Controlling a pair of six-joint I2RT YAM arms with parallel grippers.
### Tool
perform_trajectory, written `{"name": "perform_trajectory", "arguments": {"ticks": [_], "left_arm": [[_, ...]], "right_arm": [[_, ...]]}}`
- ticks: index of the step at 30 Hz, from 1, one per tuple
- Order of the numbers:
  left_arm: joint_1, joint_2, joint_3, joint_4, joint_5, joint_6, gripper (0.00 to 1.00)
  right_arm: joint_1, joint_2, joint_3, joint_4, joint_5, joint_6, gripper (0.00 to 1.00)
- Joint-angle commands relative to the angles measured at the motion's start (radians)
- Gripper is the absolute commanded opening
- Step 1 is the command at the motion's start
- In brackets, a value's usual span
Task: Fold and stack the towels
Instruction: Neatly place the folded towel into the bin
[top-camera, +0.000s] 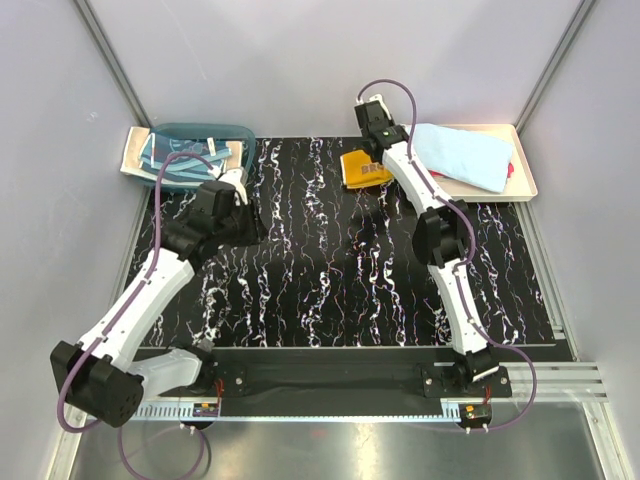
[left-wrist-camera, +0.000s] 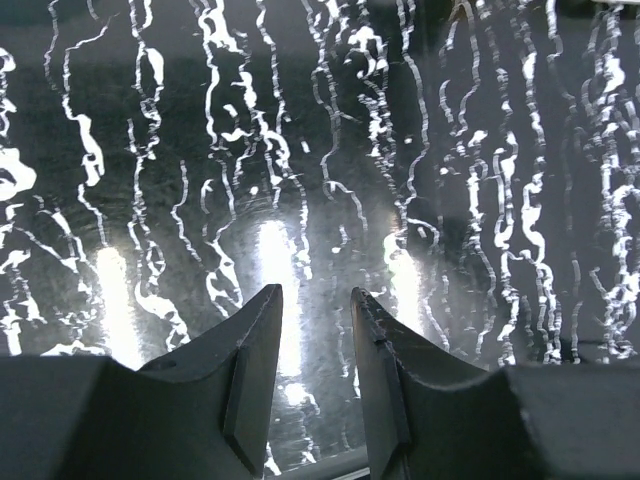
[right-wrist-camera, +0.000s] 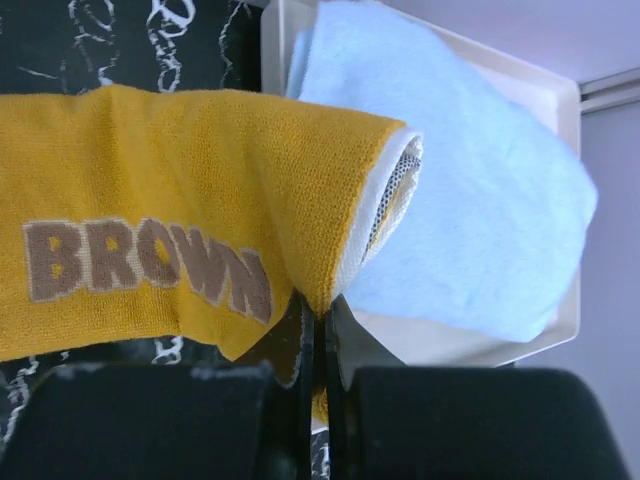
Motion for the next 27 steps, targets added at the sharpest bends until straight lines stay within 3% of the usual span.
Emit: {"name": "perform_trajectory", "arguments": {"ticks": [1, 27], "left_arm": [[0.024, 0.0, -0.013, 0.042, 0.021, 0.05, 0.39], [0.043, 0.038, -0.053, 0.048, 0.124, 0.067, 0.38]], "right_arm": [[-0.002, -0.046, 0.05, 0.102, 0.048, -0.147, 0.0], [-0.001, -0.21, 0.156, 0.205, -0.011, -0.253, 0.0]]}}
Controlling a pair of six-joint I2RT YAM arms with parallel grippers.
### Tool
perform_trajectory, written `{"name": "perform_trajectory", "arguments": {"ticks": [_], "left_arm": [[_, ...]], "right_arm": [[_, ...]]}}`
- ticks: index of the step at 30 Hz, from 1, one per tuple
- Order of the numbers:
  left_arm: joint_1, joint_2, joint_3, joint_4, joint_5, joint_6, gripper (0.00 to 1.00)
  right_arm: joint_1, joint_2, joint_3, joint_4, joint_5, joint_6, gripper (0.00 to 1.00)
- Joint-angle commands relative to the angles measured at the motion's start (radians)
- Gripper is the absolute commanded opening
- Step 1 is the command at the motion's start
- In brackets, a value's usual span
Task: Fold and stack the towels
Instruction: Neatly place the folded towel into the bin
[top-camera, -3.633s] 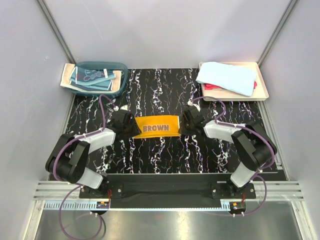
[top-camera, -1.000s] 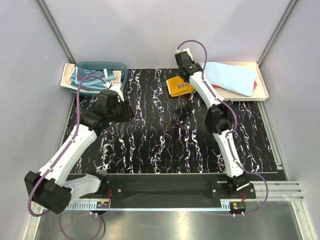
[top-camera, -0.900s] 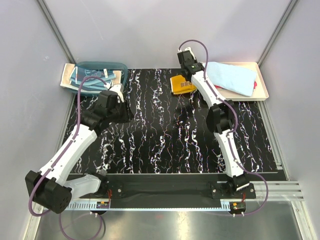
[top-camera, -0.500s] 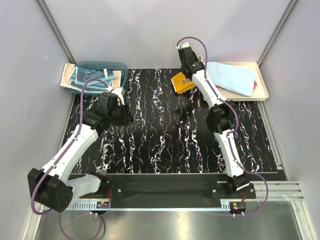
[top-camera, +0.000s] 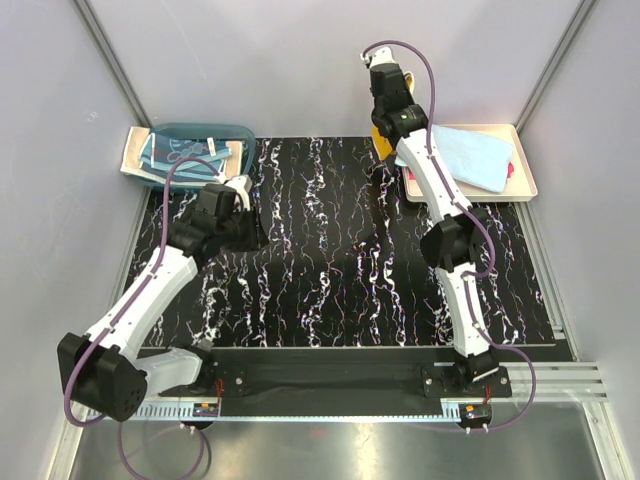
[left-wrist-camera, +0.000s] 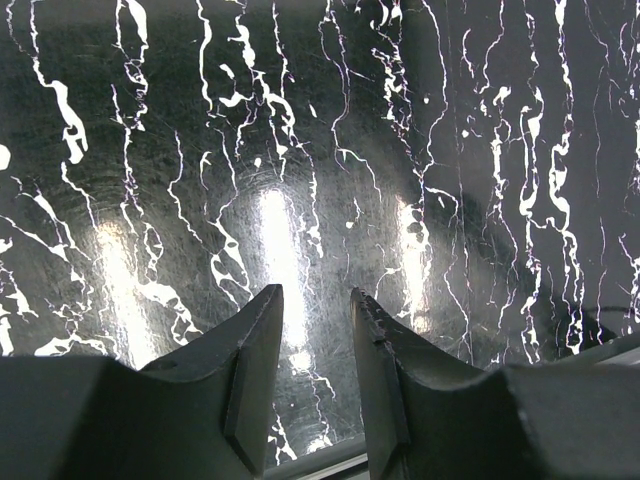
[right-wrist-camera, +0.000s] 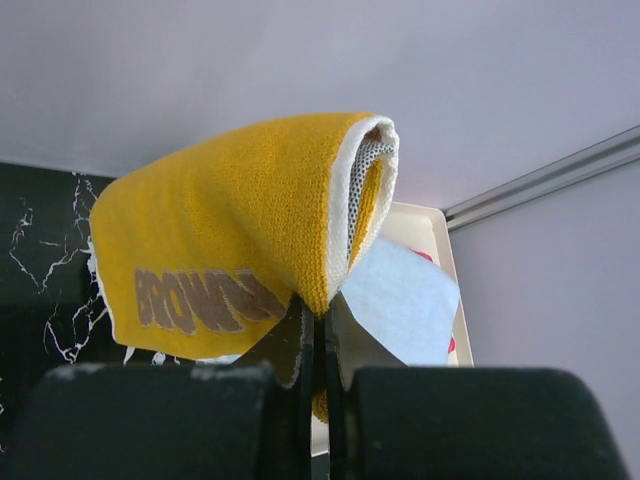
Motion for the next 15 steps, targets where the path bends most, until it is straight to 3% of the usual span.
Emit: {"name": "perform_trajectory", "arguments": {"ticks": [1, 15], "left_arm": [[0.007, 0.007, 0.003, 0.039, 0.039, 0.014, 0.38], [0.009, 0.012, -0.004, 0.042, 0.059, 0.014, 0.38]], "right_arm": [[0.011, -0.075, 0.063, 0.054, -0.015, -0.02, 0.0], [-0.035, -0.078, 0.053, 0.094, -0.006, -0.041, 0.0]]}}
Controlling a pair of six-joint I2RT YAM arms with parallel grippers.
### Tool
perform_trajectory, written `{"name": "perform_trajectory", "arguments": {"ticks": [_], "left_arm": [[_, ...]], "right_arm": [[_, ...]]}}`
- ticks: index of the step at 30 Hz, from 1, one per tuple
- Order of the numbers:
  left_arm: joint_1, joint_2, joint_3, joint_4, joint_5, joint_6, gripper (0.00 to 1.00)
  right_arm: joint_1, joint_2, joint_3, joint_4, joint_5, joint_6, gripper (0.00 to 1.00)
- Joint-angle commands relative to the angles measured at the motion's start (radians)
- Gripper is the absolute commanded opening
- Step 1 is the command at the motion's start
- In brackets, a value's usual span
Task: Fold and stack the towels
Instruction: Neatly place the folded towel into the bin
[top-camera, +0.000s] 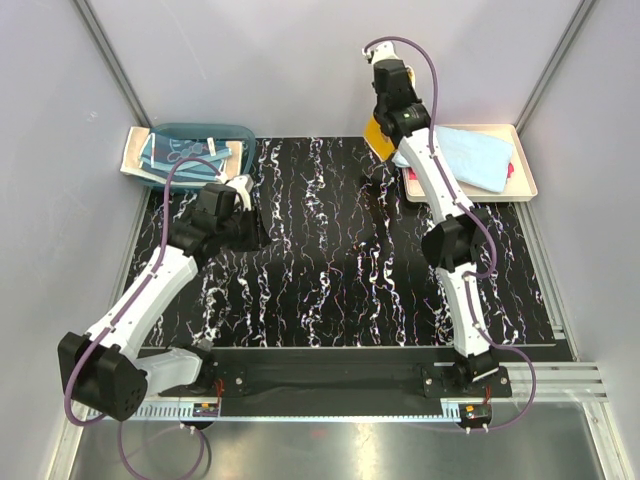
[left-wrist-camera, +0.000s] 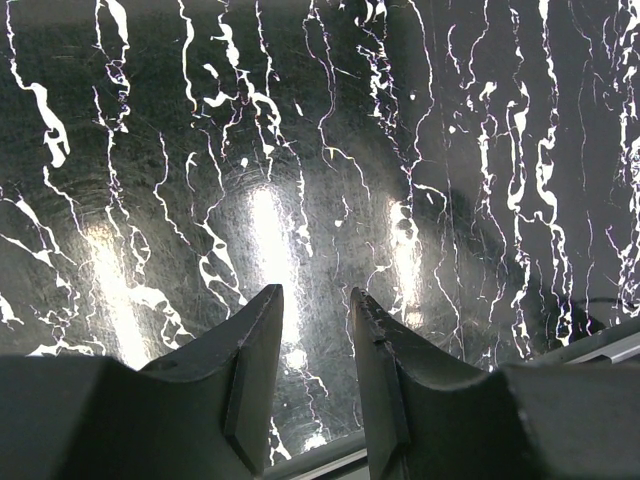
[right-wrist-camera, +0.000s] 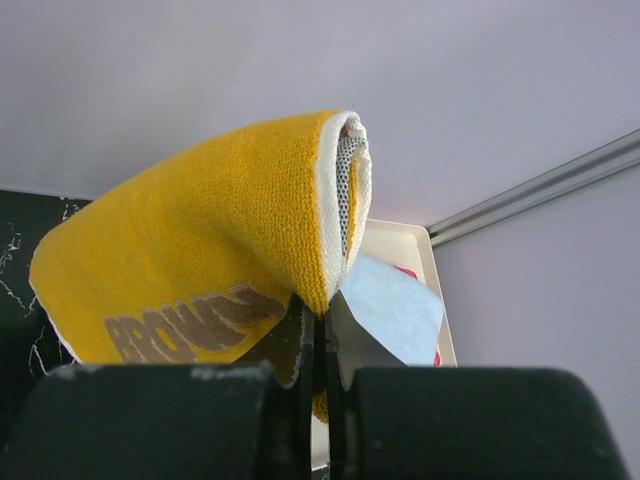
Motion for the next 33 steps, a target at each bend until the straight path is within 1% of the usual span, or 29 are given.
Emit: {"name": "perform_trajectory", "arguments": {"ticks": [1, 7, 11, 19, 24, 28, 29, 30, 32, 33], "left_arm": [[0.006, 0.009, -0.005, 0.037, 0.029, 0.013, 0.38], [0.004, 0.016, -0.004, 0.037, 0.041, 0.013, 0.38], [0.004, 0.019, -0.005, 0.038, 0.044, 0.013, 0.38], [0.004, 0.025, -0.008, 0.04, 0.052, 0.013, 0.38], [0.006, 0.031, -0.01, 0.041, 0.058, 0.013, 0.38], [0.004, 0.032, -0.01, 0.041, 0.066, 0.013, 0.38], [0.004, 0.032, -0.01, 0.043, 0.066, 0.013, 0.38], [0.006, 0.032, -0.011, 0.043, 0.064, 0.013, 0.38], [0.006, 0.031, -0.01, 0.043, 0.066, 0.013, 0.38], [0.006, 0.031, -0.011, 0.043, 0.066, 0.013, 0.38]], "right_arm": [[-0.042, -0.066, 0.034, 0.033, -0.01, 0.012, 0.0], [-0.095, -0.082, -0.043, 0.006, -0.038, 0.086, 0.0], [-0.167, -0.077, -0.056, -0.039, -0.074, 0.181, 0.0], [-0.28, -0.102, -0.173, -0.06, -0.166, 0.323, 0.0], [-0.339, -0.112, -0.291, -0.034, -0.238, 0.394, 0.0], [-0.381, -0.112, -0.348, -0.02, -0.298, 0.457, 0.0], [-0.381, -0.111, -0.36, -0.013, -0.303, 0.463, 0.02], [-0.413, -0.109, -0.38, -0.008, -0.317, 0.471, 0.1], [-0.43, -0.105, -0.394, -0.008, -0.34, 0.495, 0.19], [-0.438, -0.102, -0.403, -0.01, -0.352, 0.509, 0.27]]}}
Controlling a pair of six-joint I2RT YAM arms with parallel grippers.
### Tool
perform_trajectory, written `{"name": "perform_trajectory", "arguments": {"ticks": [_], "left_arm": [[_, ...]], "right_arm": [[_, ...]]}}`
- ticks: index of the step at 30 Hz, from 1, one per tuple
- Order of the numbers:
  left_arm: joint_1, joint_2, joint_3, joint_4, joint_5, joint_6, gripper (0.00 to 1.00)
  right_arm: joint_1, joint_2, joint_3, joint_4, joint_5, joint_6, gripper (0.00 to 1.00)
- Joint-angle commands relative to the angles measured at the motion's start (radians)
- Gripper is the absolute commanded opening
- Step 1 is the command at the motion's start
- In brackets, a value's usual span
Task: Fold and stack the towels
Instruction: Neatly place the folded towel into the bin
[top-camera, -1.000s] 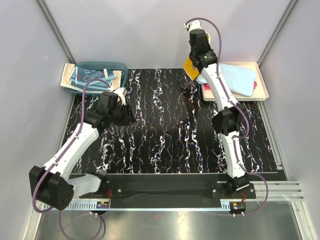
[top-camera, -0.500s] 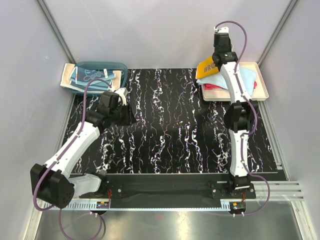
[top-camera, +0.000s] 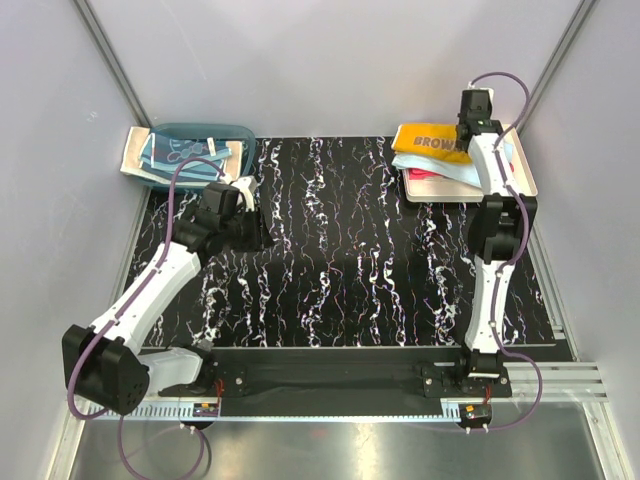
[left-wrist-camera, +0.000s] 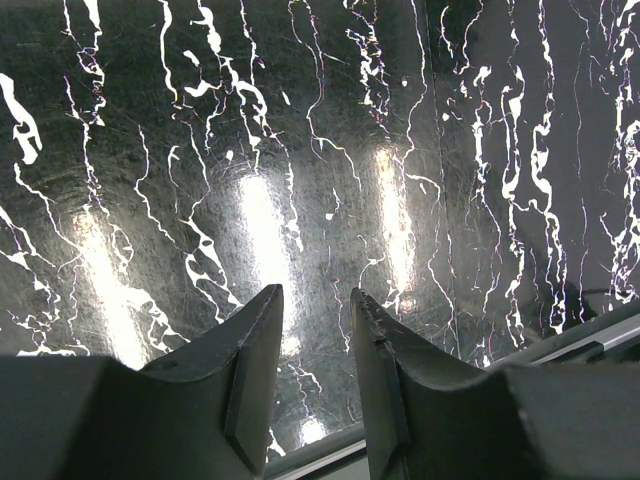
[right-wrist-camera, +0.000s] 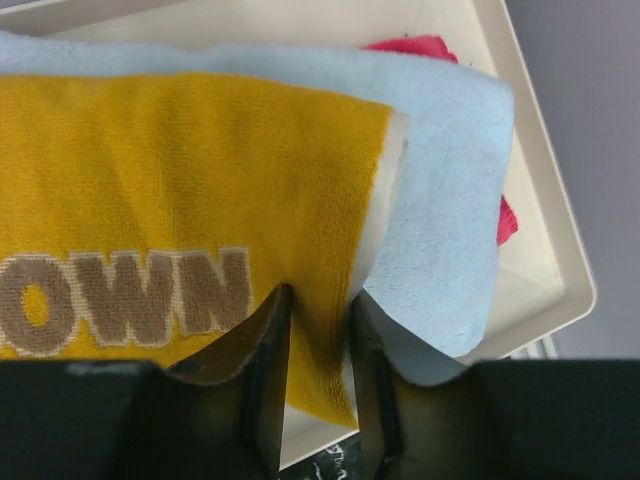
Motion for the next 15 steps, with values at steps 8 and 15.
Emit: {"name": "perform_trajectory", "arguments": {"ticks": [8, 15], "left_arm": [[0.004, -0.005, -0.011, 0.039, 0.026, 0.012, 0.39], [0.006, -0.016, -0.011, 0.041, 0.028, 0.012, 0.4]], "right_arm": [[-0.092, -0.077, -0.015, -0.018, -0.157, 0.191, 0.84], [-0.092, -0.134, 0.027, -0.08, -0.266, 0.266, 1.0]]}}
